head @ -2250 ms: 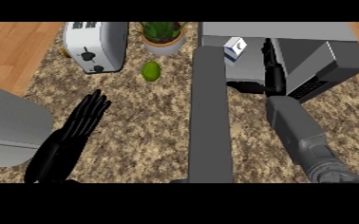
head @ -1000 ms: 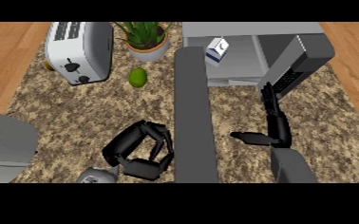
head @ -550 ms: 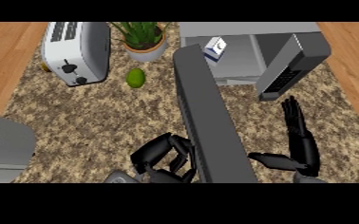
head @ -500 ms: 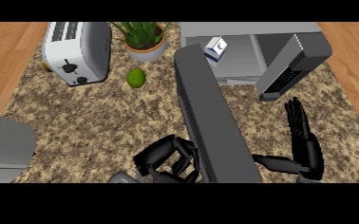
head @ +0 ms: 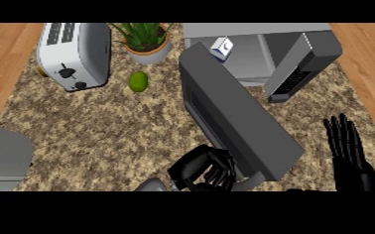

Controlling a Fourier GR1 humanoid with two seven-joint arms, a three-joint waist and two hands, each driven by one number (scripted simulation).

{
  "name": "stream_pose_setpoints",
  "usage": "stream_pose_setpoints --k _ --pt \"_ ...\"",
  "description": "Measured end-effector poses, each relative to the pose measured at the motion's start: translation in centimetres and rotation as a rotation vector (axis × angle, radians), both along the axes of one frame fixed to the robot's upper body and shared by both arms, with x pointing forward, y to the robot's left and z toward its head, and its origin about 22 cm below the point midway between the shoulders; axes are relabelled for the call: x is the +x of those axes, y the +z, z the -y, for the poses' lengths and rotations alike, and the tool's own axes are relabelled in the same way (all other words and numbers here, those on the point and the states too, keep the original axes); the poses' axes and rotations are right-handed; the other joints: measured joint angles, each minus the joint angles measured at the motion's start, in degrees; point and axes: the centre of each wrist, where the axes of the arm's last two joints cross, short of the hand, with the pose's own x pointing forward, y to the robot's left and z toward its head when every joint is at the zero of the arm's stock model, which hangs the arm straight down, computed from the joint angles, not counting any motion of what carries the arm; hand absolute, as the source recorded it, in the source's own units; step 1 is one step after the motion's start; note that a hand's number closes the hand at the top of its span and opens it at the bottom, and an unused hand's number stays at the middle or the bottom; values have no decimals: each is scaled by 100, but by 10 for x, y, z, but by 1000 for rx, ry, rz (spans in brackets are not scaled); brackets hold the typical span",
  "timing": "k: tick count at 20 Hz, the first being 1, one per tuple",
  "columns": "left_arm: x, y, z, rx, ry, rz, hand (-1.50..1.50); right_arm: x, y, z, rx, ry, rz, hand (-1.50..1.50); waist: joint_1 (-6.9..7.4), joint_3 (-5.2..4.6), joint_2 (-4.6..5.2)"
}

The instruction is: Pick up the milk, place it into the microwave and close the microwave

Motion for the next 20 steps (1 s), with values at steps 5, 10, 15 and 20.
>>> stream_pose_setpoints --k 5,10,15,20 --pt "-1 1 13 -32 108 9 150 -7 23 5 13 57 24 -150 -142 -3 41" --pt "5 9 23 -80 181 27 150 -4 45 2 18 147 53 -150 -306 -9 84" --pt "19 26 34 -138 224 55 150 0 63 0 5 267 70 -150 -510 -14 134" --pt "35 38 40 -165 287 58 150 2 78 0 5 342 86 -150 -743 -14 186"
